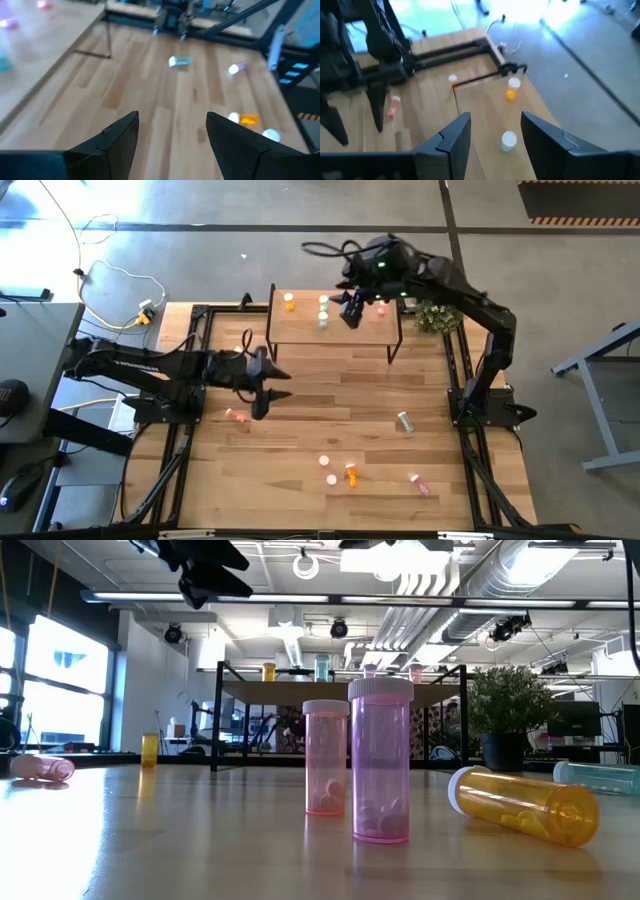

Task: Pick and place medicine bottles onto shelf by color
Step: Put the right pink pill bottle aligned with the other pink pill bottle

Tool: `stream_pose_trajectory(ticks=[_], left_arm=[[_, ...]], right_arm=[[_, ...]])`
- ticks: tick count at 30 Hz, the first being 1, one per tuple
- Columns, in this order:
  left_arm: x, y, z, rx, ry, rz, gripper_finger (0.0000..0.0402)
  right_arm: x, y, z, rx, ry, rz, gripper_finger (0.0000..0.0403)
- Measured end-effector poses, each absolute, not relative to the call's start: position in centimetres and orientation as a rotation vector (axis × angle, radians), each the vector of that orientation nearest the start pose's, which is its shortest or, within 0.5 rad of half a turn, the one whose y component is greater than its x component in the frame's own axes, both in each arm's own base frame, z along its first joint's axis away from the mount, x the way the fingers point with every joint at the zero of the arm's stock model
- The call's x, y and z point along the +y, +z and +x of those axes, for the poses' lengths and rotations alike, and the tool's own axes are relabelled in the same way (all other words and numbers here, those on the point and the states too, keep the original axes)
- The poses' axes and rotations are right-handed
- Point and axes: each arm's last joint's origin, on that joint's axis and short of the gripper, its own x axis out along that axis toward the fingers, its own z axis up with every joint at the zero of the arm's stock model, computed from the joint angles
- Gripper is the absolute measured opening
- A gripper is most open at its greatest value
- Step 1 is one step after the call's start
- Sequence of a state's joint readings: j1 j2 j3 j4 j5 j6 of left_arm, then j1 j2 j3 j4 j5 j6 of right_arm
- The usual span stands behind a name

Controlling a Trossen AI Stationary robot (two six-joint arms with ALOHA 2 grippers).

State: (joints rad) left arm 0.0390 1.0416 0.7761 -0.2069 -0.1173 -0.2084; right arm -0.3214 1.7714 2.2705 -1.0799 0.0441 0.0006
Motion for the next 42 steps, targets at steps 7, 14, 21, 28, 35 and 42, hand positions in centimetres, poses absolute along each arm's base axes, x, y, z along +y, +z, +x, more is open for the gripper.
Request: stream_pose_trajectory(ticks=[7,14,21,28,35,42], left_arm=[[-0.7,24.7,22.6,0.371,0.129,-0.207,0.0223],[-2.6,21.0,23.1,0.372,0.063,-0.200,0.0223],[-4.9,18.2,25.2,0.386,-0.027,-0.195,0.0223],[-7.0,15.4,26.8,0.357,-0.064,-0.201,0.0223],[-8.1,12.4,28.0,0.411,-0.073,-0.216,0.0223],[-9.4,10.6,31.1,0.454,-0.119,-0.206,0.0223]], right_arm=[[-9.9,51.4,28.5,0.450,-0.425,0.077,0.0165],[-9.2,53.7,24.4,0.355,-0.462,0.120,0.0165],[-7.8,55.6,20.9,0.267,-0.452,0.157,0.0165],[-6.8,56.4,18.3,0.234,-0.416,0.215,0.0165],[-6.5,55.9,17.7,0.284,-0.424,0.247,0.0165],[-6.5,55.7,17.7,0.310,-0.425,0.250,0.0165]])
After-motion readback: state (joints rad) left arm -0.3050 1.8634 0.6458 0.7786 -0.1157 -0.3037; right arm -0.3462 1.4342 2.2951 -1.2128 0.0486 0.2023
